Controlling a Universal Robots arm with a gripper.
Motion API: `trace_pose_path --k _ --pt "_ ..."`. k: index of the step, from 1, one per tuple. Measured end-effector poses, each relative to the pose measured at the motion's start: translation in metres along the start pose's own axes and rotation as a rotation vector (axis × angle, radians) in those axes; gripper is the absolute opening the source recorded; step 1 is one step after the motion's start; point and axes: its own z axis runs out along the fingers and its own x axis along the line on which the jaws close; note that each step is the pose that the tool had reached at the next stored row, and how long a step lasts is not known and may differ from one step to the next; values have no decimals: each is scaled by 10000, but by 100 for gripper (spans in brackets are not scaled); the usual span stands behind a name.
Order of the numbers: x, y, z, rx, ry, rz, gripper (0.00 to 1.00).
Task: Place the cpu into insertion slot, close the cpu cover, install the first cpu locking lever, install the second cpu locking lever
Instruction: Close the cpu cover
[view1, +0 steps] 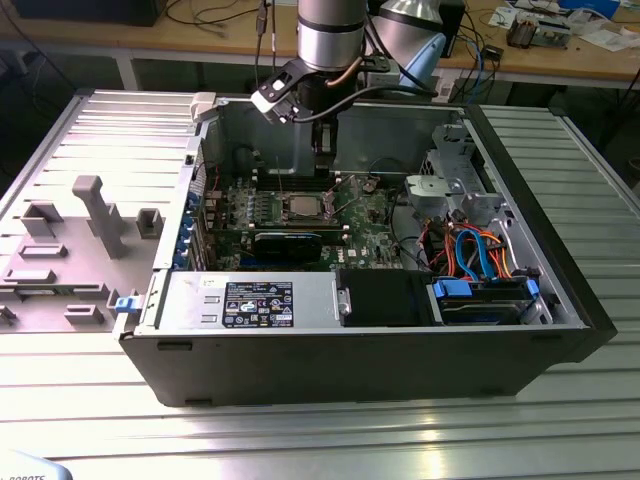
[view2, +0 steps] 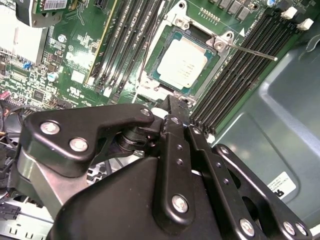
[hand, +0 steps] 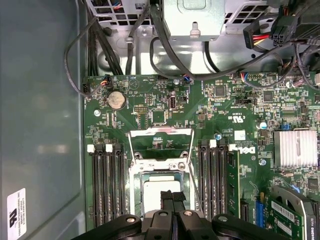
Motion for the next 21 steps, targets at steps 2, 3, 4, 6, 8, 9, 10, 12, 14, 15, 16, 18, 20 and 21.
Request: trace_pose_path --k 2,3,4,6,8,9,10,12,14,15,16,18,20,21 --pt "2 2 0 -1 -18 1 11" --pt "3 3 0 -1 -26 1 11" --pt "5 4 0 -1 -39 0 11" --pt "8 5 0 -2 -55 0 11" --pt "15 6 0 -2 -87 0 11" --pt "17 7 0 -3 -97 -2 11" --pt "21 9 0 -3 -114 -2 11" --pt "22 9 0 -3 -117 -2 11" --pt "23 11 0 -3 -117 0 11" --pt "23 11 0 -4 -117 0 11" --pt "24 12 0 -4 -119 0 11" --pt "25 16 0 -4 -128 -3 11" --pt "25 16 0 -4 -129 -1 11" --pt "25 18 0 -3 -129 -3 11"
